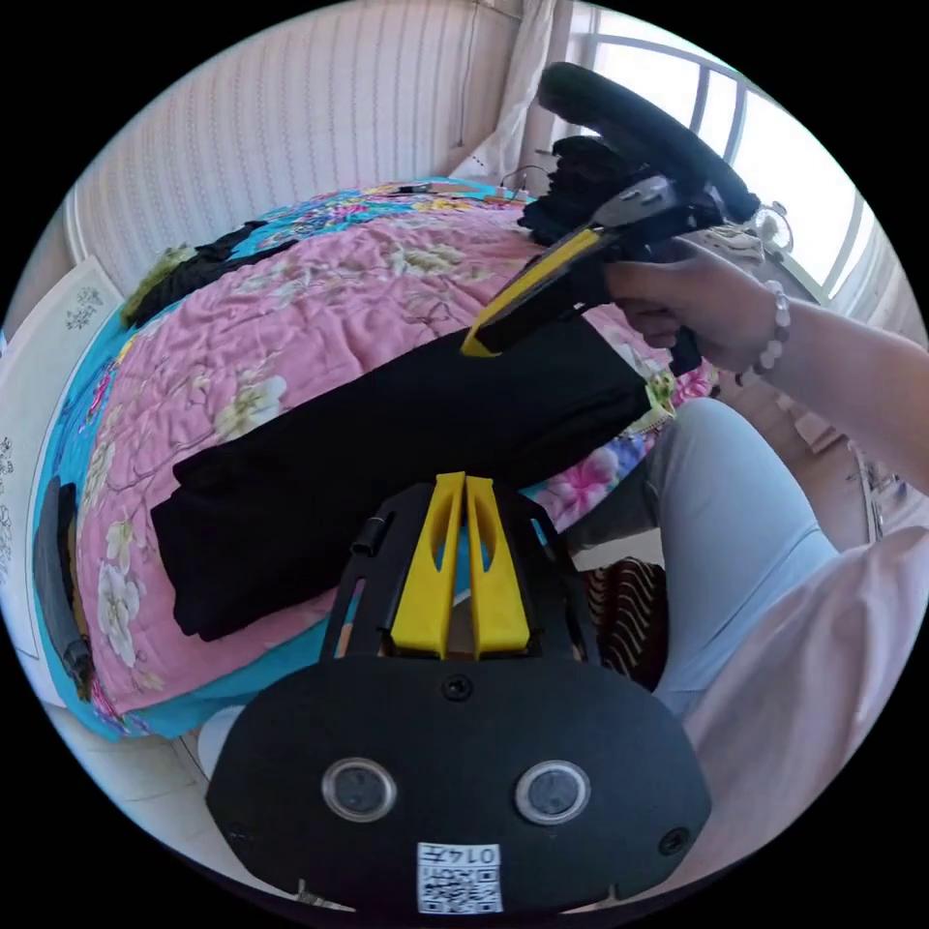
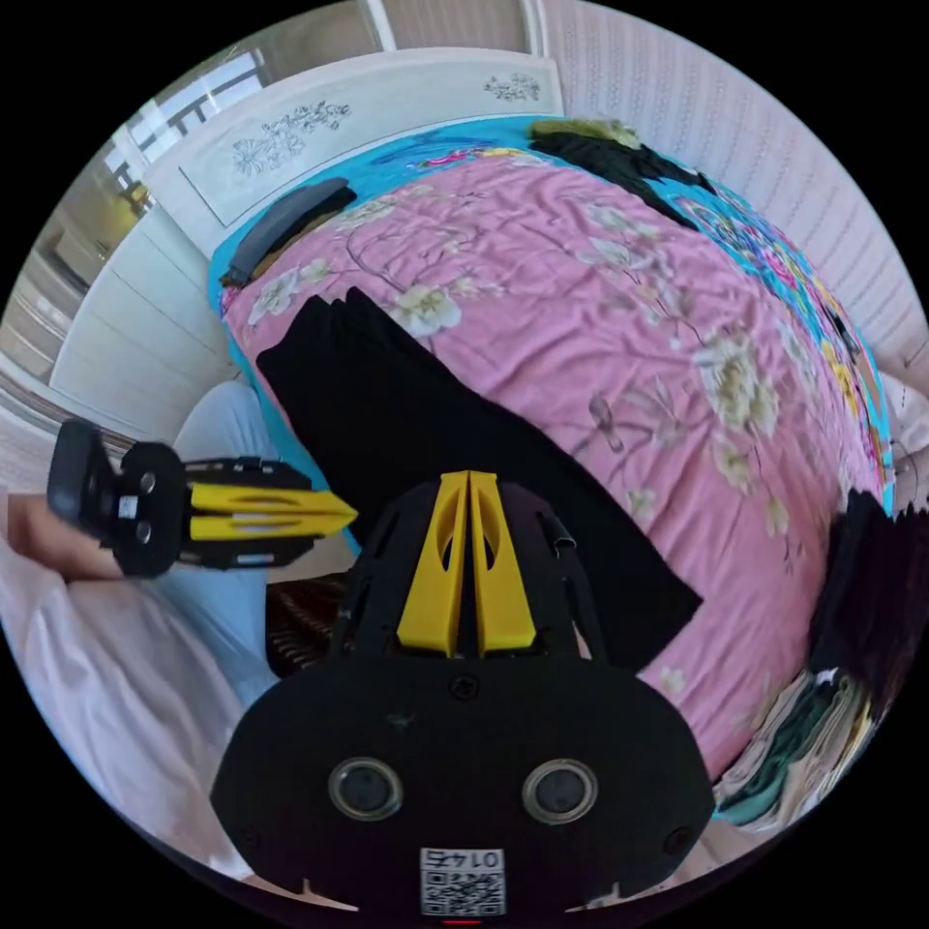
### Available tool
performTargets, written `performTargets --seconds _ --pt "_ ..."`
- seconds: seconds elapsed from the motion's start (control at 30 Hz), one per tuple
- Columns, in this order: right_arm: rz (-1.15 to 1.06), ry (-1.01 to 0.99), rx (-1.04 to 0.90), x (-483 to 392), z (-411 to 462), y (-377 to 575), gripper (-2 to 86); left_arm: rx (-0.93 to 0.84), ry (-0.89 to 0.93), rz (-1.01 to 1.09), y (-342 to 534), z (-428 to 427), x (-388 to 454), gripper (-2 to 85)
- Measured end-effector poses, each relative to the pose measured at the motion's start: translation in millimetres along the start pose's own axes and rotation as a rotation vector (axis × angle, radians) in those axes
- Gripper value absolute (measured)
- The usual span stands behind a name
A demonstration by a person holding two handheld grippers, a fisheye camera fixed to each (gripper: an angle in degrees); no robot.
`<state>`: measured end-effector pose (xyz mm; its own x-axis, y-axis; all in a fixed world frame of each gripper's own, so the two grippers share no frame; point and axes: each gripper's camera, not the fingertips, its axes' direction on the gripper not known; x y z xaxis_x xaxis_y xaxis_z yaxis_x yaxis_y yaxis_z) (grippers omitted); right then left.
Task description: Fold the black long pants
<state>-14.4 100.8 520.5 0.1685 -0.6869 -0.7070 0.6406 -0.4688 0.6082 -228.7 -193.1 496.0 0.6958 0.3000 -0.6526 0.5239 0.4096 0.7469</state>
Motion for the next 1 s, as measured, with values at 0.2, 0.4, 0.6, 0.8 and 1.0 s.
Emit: performTargets --seconds 0.2,0.4,0.6,0.8,1.0 --pt "0.007 0.062 -0.238 12.5 80.4 -64.9 -0.6 -0.074 -0.045 0.026 -0.5 59.1 -0.9 -0.9" --pt "-0.117 0.107 -0.338 15.8 54.0 -83.7 -0.7 -0.059 -0.01 0.011 -1.6 63.0 -1.0 -0.9" --pt "-0.006 0.055 -0.324 57.4 48.6 -82.0 -0.5 -0.04 0.007 0.003 4.1 88.7 3.3 -1.0" --pt "0.155 -0.105 -0.058 129.0 -55.9 -18.7 -0.2 -0.012 0.072 0.015 -3.8 69.8 -2.5 -0.5" --pt "0.655 -0.185 0.197 229.2 -149.4 172.2 2.3 0.013 0.058 0.014 -44.4 62.4 -14.9 10.2"
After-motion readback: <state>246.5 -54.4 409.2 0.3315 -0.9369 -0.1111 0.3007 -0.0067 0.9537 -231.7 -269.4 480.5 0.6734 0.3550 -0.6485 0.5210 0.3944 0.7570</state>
